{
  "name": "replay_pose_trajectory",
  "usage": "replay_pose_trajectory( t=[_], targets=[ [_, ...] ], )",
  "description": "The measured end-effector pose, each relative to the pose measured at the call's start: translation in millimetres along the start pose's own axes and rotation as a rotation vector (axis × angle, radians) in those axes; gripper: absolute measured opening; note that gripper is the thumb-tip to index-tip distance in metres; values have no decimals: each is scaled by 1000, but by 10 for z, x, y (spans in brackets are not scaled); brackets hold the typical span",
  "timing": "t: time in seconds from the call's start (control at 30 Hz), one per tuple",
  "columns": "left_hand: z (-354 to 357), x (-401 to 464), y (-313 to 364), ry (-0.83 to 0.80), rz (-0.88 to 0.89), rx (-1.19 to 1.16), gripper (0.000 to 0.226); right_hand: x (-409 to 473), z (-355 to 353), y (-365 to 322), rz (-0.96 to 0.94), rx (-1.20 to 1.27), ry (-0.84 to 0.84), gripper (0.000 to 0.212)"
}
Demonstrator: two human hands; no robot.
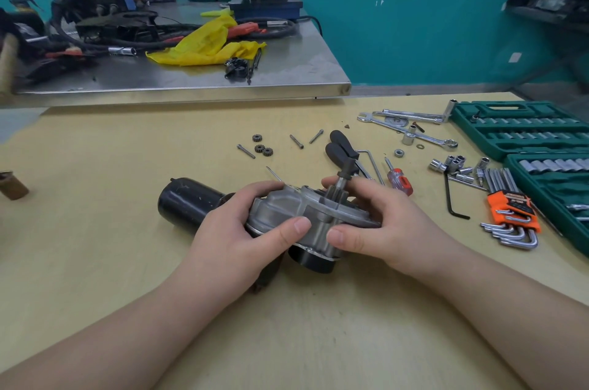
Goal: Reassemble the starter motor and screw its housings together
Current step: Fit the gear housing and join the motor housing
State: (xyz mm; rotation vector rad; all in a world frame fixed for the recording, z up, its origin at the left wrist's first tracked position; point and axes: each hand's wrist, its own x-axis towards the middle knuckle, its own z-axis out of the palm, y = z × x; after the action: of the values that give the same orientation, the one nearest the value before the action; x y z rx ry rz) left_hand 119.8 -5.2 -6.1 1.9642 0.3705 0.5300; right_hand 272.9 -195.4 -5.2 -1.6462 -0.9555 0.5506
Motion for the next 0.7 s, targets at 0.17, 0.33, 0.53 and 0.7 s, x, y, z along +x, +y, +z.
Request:
replay_pose_trajectory(
  t=[0.17, 0.33, 0.53, 0.7],
  targets=[
    [-4, -5, 12, -21, -69, -56, 70, 0, -14, -9, -7, -4, 1, 56],
    [-12, -20, 101, -46, -203, -282, 57, -16, -80, -38, -14, -3, 16, 84],
    [-17, -81, 299, -154, -556, -797, 49, -76, -58, -90, -207, -119, 100, 91],
    [109, -118, 449, -193, -756, -1120, 43, -67, 17, -101, -199, 91, 115, 86]
  ],
)
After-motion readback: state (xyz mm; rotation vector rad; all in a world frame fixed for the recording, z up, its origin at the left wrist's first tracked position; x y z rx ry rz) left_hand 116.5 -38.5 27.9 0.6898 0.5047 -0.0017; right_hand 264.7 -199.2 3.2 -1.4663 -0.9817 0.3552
